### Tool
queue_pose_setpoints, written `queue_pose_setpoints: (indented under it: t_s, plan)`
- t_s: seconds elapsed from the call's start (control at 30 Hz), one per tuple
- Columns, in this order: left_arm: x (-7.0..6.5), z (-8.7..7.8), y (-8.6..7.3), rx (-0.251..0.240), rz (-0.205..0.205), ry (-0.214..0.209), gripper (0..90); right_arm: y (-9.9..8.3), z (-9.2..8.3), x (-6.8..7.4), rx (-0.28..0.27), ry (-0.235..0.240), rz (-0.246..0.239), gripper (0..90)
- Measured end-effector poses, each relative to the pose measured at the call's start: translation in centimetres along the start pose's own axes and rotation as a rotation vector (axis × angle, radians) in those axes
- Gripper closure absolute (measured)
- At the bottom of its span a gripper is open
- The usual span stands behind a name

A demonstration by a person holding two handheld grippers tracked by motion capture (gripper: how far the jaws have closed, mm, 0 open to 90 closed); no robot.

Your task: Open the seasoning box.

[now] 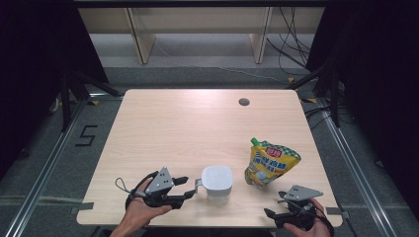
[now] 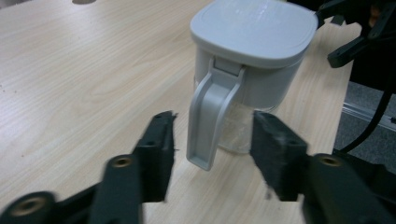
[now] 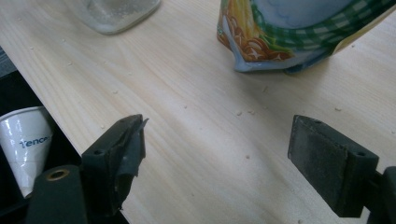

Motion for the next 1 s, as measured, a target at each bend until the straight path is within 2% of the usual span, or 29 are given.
queue_pose_setpoints:
  t_s: [0.03,0.07,0.17,0.2,0.23,0.33,0.37,0.4,0.53,0.6,0.73,0.77,0.83,0.87,0.9,0.93,1.0]
  plan:
    - [-0.2,-0.2,0.1,-0.021,-0.011,0.000,59.2,0.0,0.0,0.0,0.001,0.001,-0.002,19.9]
    - [-0.2,-0.5,0.4,-0.027,0.020,0.004,64.2,0.0,0.0,-0.1,0.002,-0.002,-0.006,19.9]
    - [-0.5,-1.1,1.3,-0.079,0.041,0.012,76.5,-0.1,0.2,-0.1,0.000,-0.001,-0.018,19.8]
    - [-0.7,-1.3,1.6,-0.100,0.013,0.011,79.4,-0.1,0.2,-0.1,0.003,0.005,-0.010,19.8]
    - [-0.6,-1.5,2.0,-0.118,0.033,0.009,82.7,0.0,0.1,0.0,0.005,0.009,-0.002,19.8]
    - [-0.7,-1.5,2.8,-0.133,0.030,-0.002,88.6,-0.1,0.2,-0.1,0.000,-0.006,-0.010,19.8]
    - [-0.8,-1.4,2.9,-0.137,0.005,-0.010,88.9,-0.1,0.1,0.1,0.010,-0.002,0.017,19.8]
    - [-0.9,-1.2,3.0,-0.140,0.002,-0.011,89.0,-0.1,0.2,0.1,0.007,-0.003,0.010,19.8]
    - [-1.2,-0.6,3.4,-0.126,0.009,-0.032,89.1,0.0,0.1,0.0,0.009,-0.004,0.002,19.7]
    - [-1.4,-0.4,3.7,-0.120,-0.002,-0.026,89.1,-0.1,0.2,0.0,0.011,-0.002,0.000,19.7]
    - [-1.4,0.3,4.3,-0.115,0.016,-0.039,89.0,0.0,0.2,0.1,0.005,-0.006,-0.006,19.7]
    - [-1.4,0.5,4.3,-0.115,0.004,-0.043,89.0,0.0,0.2,0.2,0.008,-0.004,0.012,19.7]
    - [-1.3,0.9,4.3,-0.106,0.001,-0.038,89.0,0.0,0.2,0.1,0.005,-0.004,0.004,19.7]
    - [-1.2,1.1,4.3,-0.099,0.008,-0.040,89.0,0.0,0.1,0.3,0.010,0.001,0.019,19.8]
    - [-1.1,1.3,4.3,-0.096,0.001,-0.036,89.0,0.0,0.2,0.1,0.006,0.000,0.000,19.8]
    - [-1.1,1.5,4.2,-0.096,-0.017,-0.041,89.0,0.0,0.2,0.1,0.009,0.002,0.001,19.8]
    - [-1.0,1.7,4.1,-0.084,-0.004,-0.040,88.9,0.0,0.2,0.1,0.006,0.002,0.004,19.8]
Point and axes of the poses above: each handheld gripper's, and its own axes: z roughly forward along the jaws, y roughly out of its top, x roughly to its left, the point moved 4 cm from there along z, roughly forward along the jaws, and after that the axes turned 11 degrees about -z, right-handed, at the moved point
